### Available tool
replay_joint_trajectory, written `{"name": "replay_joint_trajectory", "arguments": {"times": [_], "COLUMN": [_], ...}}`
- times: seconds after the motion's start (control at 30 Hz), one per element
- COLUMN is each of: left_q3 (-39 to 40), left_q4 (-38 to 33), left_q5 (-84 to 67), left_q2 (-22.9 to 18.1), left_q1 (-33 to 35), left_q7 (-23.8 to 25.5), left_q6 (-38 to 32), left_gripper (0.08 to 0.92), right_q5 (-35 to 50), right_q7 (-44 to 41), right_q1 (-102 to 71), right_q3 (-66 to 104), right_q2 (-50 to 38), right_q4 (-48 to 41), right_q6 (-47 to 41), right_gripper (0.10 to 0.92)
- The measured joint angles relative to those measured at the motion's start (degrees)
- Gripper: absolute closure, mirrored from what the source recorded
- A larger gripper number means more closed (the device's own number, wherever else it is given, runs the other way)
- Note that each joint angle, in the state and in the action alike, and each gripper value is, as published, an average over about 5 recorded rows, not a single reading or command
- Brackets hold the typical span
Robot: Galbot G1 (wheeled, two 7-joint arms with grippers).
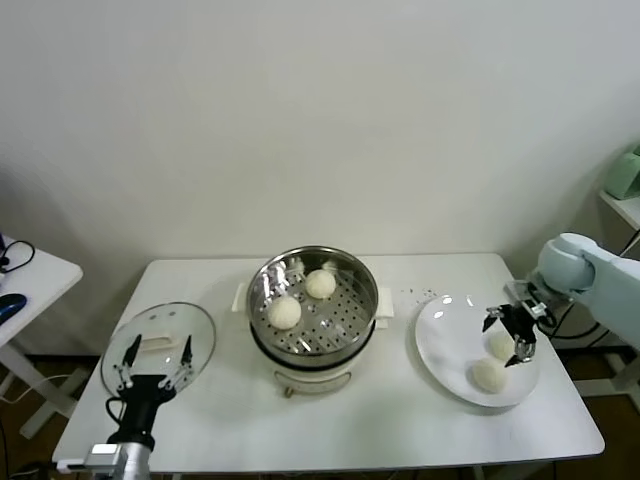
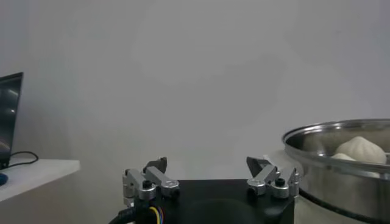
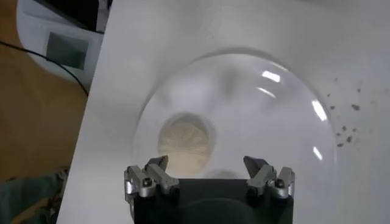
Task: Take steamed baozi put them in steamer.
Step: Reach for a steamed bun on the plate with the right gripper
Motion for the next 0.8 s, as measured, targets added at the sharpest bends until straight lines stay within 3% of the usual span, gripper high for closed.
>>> {"name": "replay_joint_trajectory", "arguments": {"times": [0.8], "left_q3": [-0.19], "left_q4": [1.28], "left_q5": [0.04], "left_q2": [-0.07], "left_q1": [-0.08], "left_q7": [-0.21], "left_q6": [-0.12], "left_gripper": [0.177], "right_q5": [-5.14], "right_q7": [2.13], "right_q1": [-8.95], "right_q3": [3.83], "right_q2": [3.35], "right_q4": [-2.66], "right_q6": [-0.02], "right_gripper": [0.203]}}
